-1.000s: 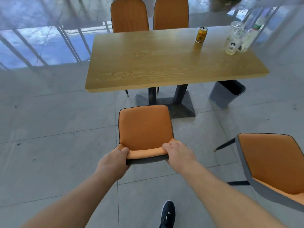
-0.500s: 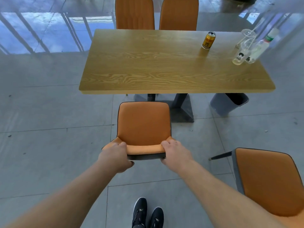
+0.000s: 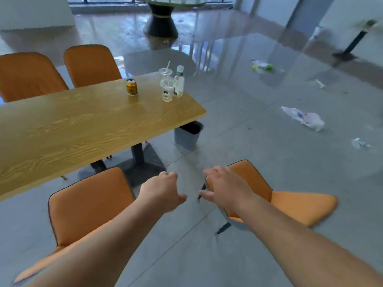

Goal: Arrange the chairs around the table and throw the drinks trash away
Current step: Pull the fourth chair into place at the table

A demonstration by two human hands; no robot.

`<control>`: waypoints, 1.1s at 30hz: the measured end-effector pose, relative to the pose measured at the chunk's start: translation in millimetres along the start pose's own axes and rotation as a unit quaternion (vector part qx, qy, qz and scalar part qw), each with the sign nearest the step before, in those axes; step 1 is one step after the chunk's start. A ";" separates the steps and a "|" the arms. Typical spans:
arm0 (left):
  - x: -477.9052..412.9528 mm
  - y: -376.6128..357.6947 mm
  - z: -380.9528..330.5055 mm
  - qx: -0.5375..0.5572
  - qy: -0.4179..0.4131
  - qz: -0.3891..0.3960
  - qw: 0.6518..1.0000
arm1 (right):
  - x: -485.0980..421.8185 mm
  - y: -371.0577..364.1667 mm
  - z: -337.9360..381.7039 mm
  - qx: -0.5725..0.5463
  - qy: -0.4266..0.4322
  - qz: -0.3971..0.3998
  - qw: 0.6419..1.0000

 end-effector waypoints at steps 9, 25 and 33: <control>43.7 -62.1 -293.3 -0.074 -0.087 0.019 0.993 | 211.9 11.5 -239.0 -0.022 -0.140 -0.054 0.988; 65.5 -198.4 -513.8 -0.126 -0.045 0.119 0.984 | 310.3 -8.4 -460.8 -0.069 -0.090 0.025 0.993; 15.5 -222.6 -563.2 -0.080 -0.024 0.158 0.984 | 292.8 -14.4 -505.2 -0.055 -0.020 0.081 0.995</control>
Point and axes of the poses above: each hand's wrist, its own x-axis away from the middle knuckle, its own y-axis out of the back of the hand, z = x × y, the point moved 6 cm from there along -x, towards the middle knuckle, and after that the axes turned 15 degrees about y, right-handed, at the moved point
